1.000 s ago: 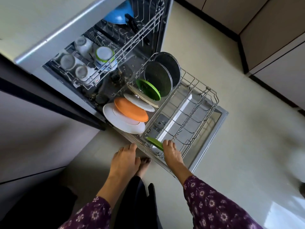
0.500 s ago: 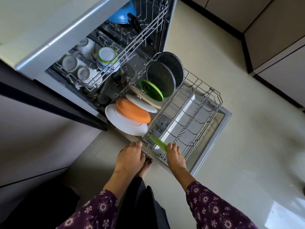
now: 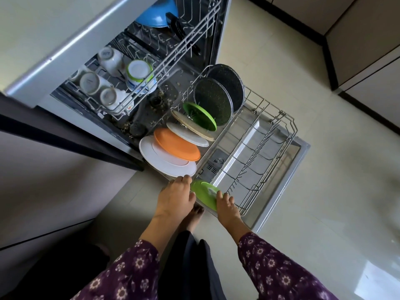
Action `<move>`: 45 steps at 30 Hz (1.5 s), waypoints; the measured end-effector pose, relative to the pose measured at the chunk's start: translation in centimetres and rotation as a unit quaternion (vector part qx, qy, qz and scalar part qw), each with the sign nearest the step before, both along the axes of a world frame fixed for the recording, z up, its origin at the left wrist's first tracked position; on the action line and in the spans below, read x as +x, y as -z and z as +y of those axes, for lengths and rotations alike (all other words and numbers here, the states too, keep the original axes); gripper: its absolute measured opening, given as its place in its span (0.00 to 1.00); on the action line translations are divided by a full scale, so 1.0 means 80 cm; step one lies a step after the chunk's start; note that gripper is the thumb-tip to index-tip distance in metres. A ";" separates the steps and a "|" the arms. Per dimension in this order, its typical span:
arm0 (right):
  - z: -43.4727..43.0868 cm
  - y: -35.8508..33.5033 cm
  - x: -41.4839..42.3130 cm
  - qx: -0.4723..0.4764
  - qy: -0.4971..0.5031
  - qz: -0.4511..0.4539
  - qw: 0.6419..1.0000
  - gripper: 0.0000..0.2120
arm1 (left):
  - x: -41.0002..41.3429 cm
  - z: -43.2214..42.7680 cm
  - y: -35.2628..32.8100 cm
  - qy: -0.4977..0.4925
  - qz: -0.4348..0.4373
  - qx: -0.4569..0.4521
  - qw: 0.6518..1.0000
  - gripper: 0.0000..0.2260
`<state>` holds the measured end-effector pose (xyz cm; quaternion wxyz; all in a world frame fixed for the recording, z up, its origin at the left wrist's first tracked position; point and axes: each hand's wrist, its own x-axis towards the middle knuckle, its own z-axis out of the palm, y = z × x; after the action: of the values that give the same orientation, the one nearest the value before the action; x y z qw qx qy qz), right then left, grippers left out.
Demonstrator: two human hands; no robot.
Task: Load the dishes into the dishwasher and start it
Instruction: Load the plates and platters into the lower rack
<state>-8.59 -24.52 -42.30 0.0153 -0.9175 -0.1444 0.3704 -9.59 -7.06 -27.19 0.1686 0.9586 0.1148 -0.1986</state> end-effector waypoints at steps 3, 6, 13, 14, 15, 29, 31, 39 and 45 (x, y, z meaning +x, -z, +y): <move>0.006 0.010 0.001 -0.004 0.011 0.021 1.000 0.31 | 0.001 0.003 0.002 0.001 0.002 0.004 1.000 0.14; 0.003 0.024 0.002 -0.012 0.015 0.028 0.999 0.31 | 0.000 0.005 0.008 -0.002 0.005 0.008 1.000 0.14; -0.022 0.036 0.001 0.009 0.011 0.034 0.999 0.28 | 0.002 0.003 0.019 0.001 0.012 0.002 1.000 0.13; -0.021 0.036 0.003 0.011 0.014 0.042 0.999 0.28 | 0.001 0.003 0.019 0.001 0.011 0.002 1.000 0.13; -0.020 0.033 0.004 0.010 0.020 0.053 0.998 0.29 | 0.001 0.002 0.019 0.001 0.009 0.001 1.000 0.13; 0.014 0.016 -0.021 -0.054 -0.068 -0.030 0.996 0.25 | 0.007 0.002 0.012 0.011 0.015 0.009 1.000 0.13; 0.024 -0.005 -0.023 -0.027 -0.069 -0.098 0.992 0.17 | 0.011 0.004 0.006 0.013 0.012 0.012 1.000 0.13; 0.010 -0.030 -0.010 0.019 -0.013 -0.122 0.992 0.22 | 0.030 -0.002 -0.007 0.024 0.002 0.001 1.000 0.14; -0.013 -0.016 -0.008 0.013 -0.004 -0.119 0.993 0.30 | 0.030 -0.004 0.004 0.029 0.001 0.001 1.000 0.14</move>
<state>-9.22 -25.57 -41.01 0.0087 -0.9542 -0.1536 0.2567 -7.15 -7.42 -27.47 0.1616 0.9616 0.0872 -0.2040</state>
